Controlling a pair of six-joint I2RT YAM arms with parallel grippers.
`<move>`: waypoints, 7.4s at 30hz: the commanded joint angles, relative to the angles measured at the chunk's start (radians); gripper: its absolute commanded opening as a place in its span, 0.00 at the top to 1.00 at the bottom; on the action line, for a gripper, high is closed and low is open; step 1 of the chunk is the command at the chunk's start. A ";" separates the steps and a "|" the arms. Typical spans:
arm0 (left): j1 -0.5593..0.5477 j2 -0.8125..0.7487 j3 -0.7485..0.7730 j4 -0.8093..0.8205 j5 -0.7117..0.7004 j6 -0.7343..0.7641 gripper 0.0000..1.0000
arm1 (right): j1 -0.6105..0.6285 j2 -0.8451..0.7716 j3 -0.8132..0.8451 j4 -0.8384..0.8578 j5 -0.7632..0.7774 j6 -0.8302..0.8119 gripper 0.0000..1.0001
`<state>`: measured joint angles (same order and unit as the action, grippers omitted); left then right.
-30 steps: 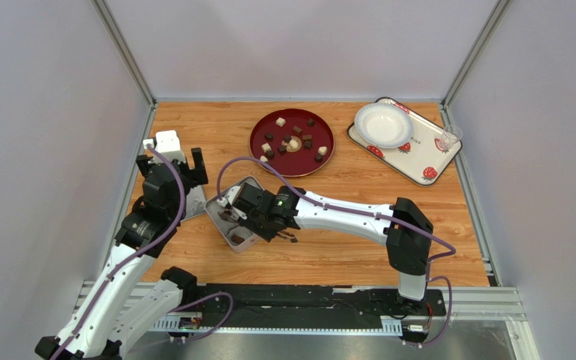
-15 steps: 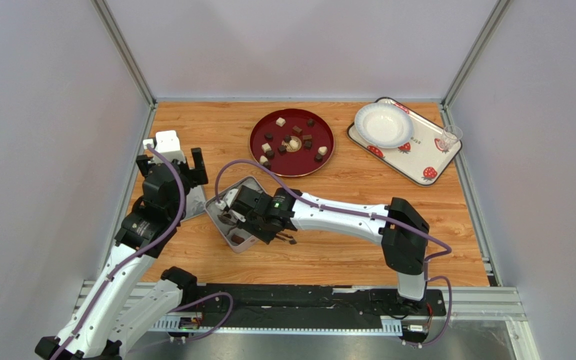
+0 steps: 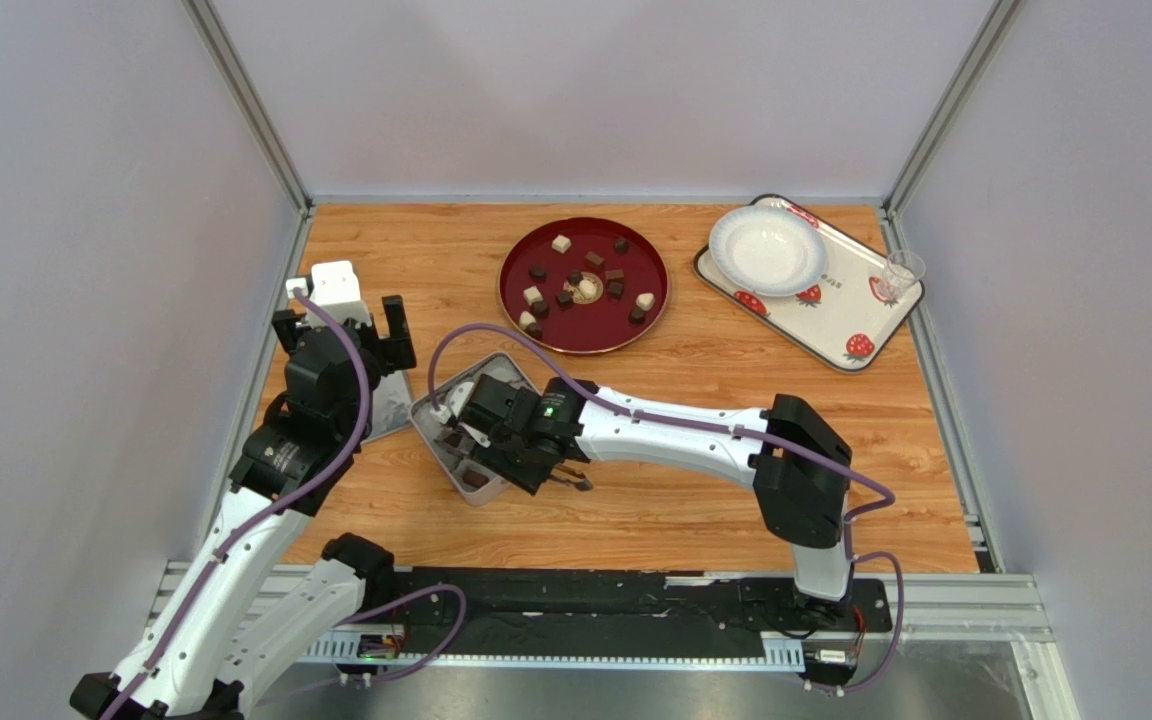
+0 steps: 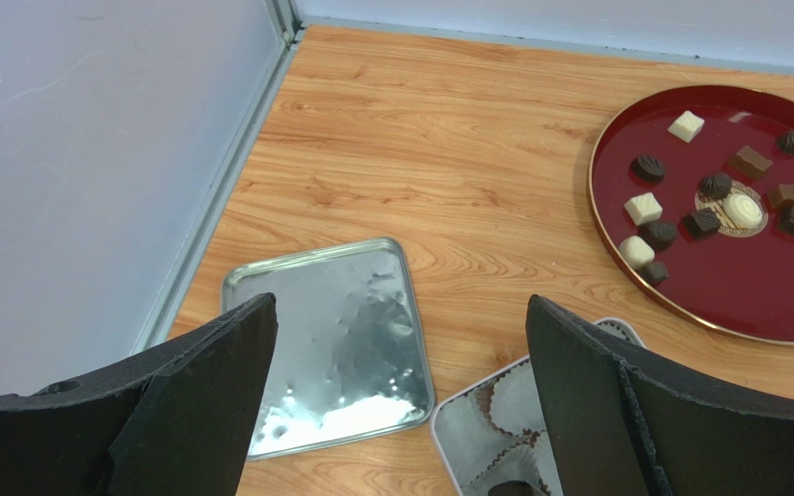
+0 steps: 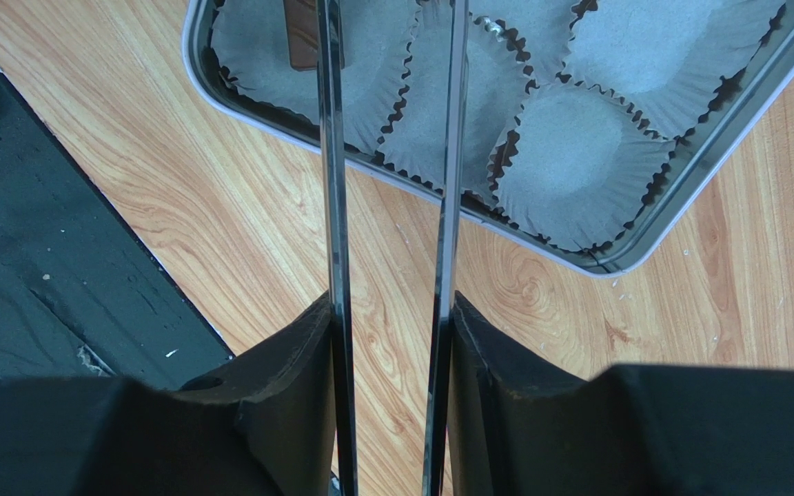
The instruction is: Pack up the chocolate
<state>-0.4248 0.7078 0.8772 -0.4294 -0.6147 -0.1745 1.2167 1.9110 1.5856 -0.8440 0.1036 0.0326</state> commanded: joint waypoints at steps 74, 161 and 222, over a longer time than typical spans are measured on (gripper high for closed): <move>0.004 -0.235 -0.034 -0.031 0.040 -0.063 0.02 | -0.680 0.158 0.241 -0.067 0.027 0.127 0.53; 0.009 -0.191 -0.078 0.026 -0.002 -0.036 0.02 | -0.138 0.098 0.212 0.060 -0.194 -0.123 0.76; 0.009 -0.211 -0.076 0.023 0.004 -0.036 0.02 | -0.216 -0.046 0.211 0.056 -0.104 -0.093 0.68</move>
<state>-0.4221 0.5106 0.8043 -0.4366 -0.6106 -0.2256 1.0557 1.9636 1.7741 -0.8108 -0.0593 -0.0830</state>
